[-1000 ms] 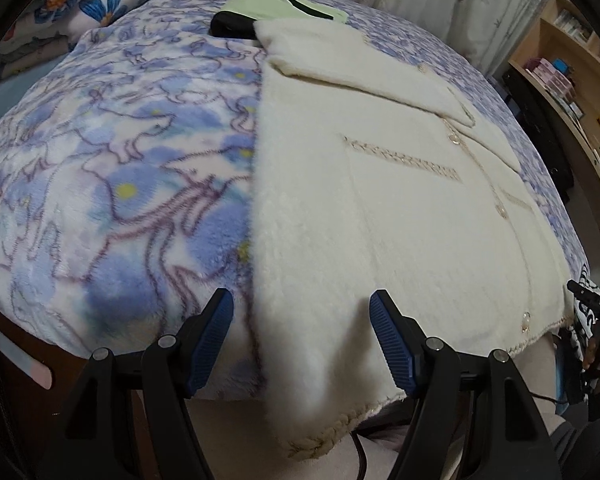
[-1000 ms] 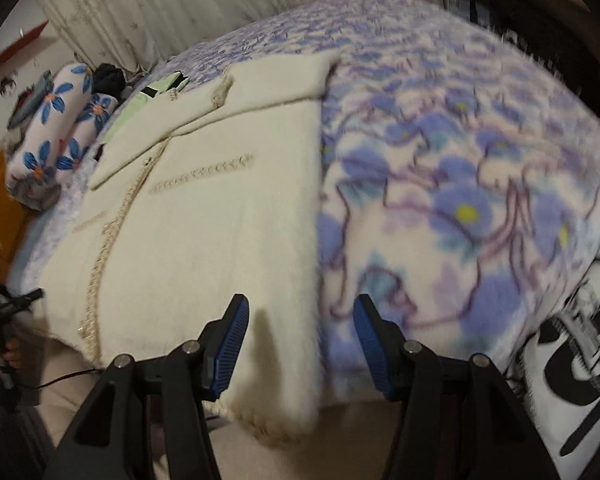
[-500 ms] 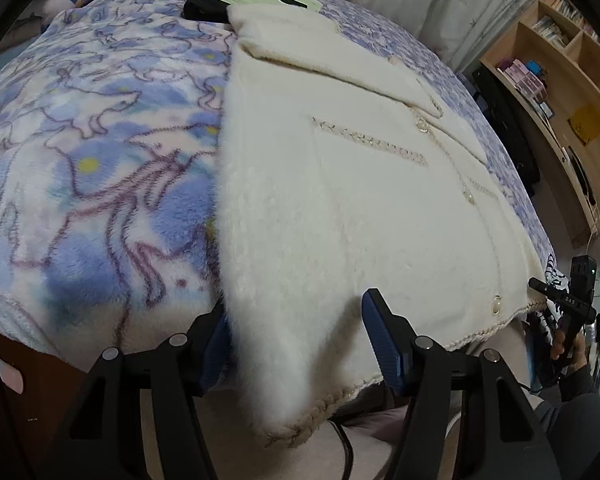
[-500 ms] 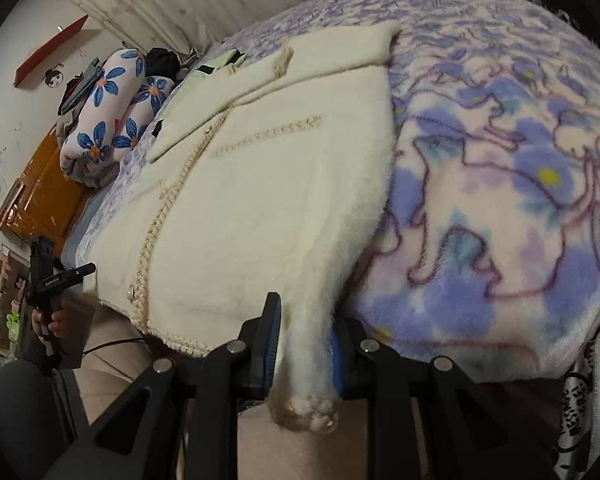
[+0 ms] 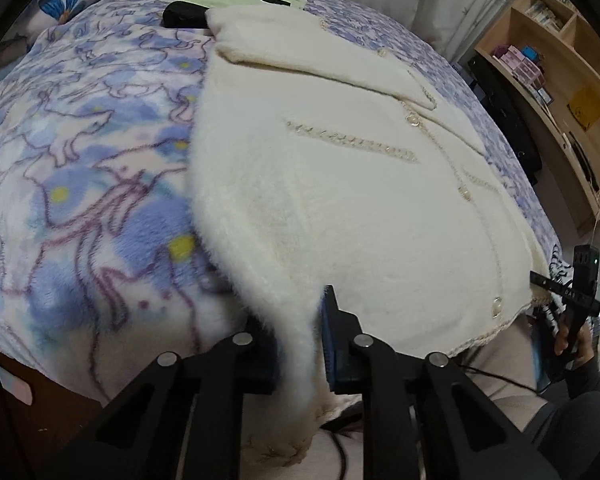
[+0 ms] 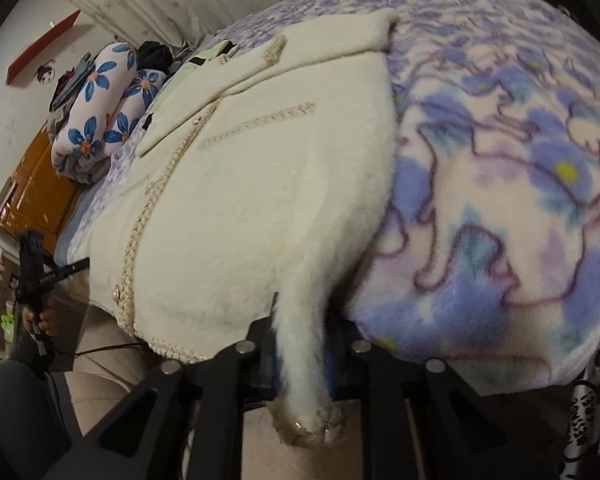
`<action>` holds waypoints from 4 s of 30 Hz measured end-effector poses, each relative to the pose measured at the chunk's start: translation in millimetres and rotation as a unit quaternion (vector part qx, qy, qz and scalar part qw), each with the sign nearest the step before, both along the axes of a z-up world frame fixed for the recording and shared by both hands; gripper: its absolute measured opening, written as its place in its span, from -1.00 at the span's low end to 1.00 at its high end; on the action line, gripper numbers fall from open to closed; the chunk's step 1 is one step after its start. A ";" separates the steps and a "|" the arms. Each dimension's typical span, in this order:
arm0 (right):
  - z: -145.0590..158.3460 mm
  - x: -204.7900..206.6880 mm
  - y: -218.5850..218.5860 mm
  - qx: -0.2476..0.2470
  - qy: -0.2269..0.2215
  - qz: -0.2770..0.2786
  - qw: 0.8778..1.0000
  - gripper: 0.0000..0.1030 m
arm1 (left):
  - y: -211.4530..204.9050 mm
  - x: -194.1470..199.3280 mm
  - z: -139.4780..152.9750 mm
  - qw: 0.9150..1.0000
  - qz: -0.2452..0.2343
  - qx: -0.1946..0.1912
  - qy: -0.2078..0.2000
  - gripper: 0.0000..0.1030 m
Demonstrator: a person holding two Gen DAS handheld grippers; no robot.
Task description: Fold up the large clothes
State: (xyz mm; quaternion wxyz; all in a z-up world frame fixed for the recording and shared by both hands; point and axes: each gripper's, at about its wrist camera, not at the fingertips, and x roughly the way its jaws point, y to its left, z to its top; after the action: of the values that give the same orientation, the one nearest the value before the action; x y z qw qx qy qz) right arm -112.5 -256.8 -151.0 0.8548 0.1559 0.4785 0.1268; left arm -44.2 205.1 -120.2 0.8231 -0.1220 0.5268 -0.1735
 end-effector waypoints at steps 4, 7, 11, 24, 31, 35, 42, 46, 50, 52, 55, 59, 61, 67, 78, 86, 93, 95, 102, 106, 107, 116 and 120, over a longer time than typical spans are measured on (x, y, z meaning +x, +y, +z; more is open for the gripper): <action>23.2 0.6 2.9 0.017 -0.036 0.003 0.999 -0.78 | -3.6 2.5 24.6 0.998 0.018 -0.056 -0.027 -0.80; 47.0 4.6 0.9 0.054 -0.077 0.002 0.996 -0.79 | -1.7 10.2 45.2 0.991 0.042 -0.114 -0.053 -0.80; 88.5 23.2 6.5 0.086 -0.140 0.007 0.986 -0.85 | 0.8 33.0 77.6 0.977 0.080 -0.173 -0.092 -0.81; 149.1 175.7 -21.6 0.161 -0.197 -0.075 0.964 -0.86 | 28.6 188.1 105.1 0.963 0.176 -0.177 -0.103 -0.81; 113.5 272.9 -56.9 0.150 -0.139 -0.156 0.966 -0.71 | 35.8 294.9 69.9 0.966 0.203 -0.146 -0.066 -0.57; 77.9 308.9 -65.6 0.136 -0.075 -0.181 0.971 -0.09 | 33.7 333.1 41.9 0.968 0.215 -0.128 -0.038 0.02; 50.5 325.9 -73.4 0.077 -0.053 -0.175 0.980 0.01 | 19.1 361.8 24.0 0.982 0.181 -0.022 -0.052 0.13; 44.0 336.9 -70.0 0.023 -0.050 -0.156 0.986 0.07 | 6.8 377.0 14.9 0.986 0.144 0.060 -0.059 0.13; 42.9 357.9 -57.7 -0.033 -0.049 -0.124 0.991 0.07 | -14.1 392.3 7.5 0.981 0.093 0.151 -0.083 0.13; 42.4 370.4 -52.3 -0.054 -0.047 -0.110 0.991 0.08 | -21.5 398.2 5.5 0.978 0.075 0.174 -0.090 0.13; 41.0 389.1 -46.2 -0.076 -0.047 -0.091 0.992 0.09 | -34.2 407.2 2.3 0.975 0.049 0.196 -0.097 0.13; 33.6 414.2 -38.4 -0.106 -0.035 -0.074 0.991 0.34 | -43.0 416.0 -2.7 0.970 0.027 0.215 -0.109 0.13; 27.0 424.1 -35.2 -0.120 -0.024 -0.070 0.990 0.35 | -44.1 417.6 -4.7 0.971 0.024 0.212 -0.111 0.13; 26.0 420.7 -19.6 -0.157 -0.052 -0.060 0.984 -0.02 | -50.6 412.4 -3.2 0.965 0.017 0.223 -0.134 -0.78; 91.4 360.7 -31.1 -0.120 -0.162 -0.150 0.968 -0.86 | -42.2 384.8 61.4 0.959 0.093 0.183 -0.194 -0.88; 101.7 392.5 -39.9 -0.111 -0.160 -0.192 0.962 -0.86 | -42.6 421.6 71.5 0.960 0.142 0.153 -0.187 -0.88; 43.4 452.6 -49.5 -0.141 -0.072 -0.212 0.964 -0.85 | -41.6 471.3 13.0 0.965 0.169 0.160 -0.120 -0.87; 20.3 458.0 -53.7 -0.139 -0.041 -0.215 0.966 -0.84 | -41.7 476.4 -8.4 0.965 0.169 0.168 -0.107 -0.85; 25.0 454.1 -65.1 -0.116 -0.024 -0.222 0.968 -0.52 | -36.3 473.8 -9.5 0.962 0.183 0.172 -0.105 -0.16; 50.6 438.2 -50.0 -0.118 -0.055 -0.224 0.966 -0.44 | -30.6 458.8 13.1 0.956 0.197 0.176 -0.125 -0.04; 56.9 434.6 -41.5 -0.115 -0.066 -0.217 0.967 -0.44 | -33.2 453.8 19.0 0.956 0.196 0.177 -0.131 -0.04; 67.0 437.1 92.7 -0.110 -0.070 -0.075 0.989 -0.44 | -109.8 406.3 43.4 0.970 0.119 0.154 -0.149 -0.04; 49.0 440.1 126.5 -0.121 -0.065 -0.047 0.989 -0.44 | -142.4 398.3 24.5 0.980 0.093 0.131 -0.120 -0.04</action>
State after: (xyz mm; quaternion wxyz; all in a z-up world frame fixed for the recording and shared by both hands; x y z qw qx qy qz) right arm 327.6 -130.3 -102.0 0.9017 0.0645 0.4258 0.0378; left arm 354.2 62.7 -95.7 0.9016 -0.0396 0.4290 -0.0389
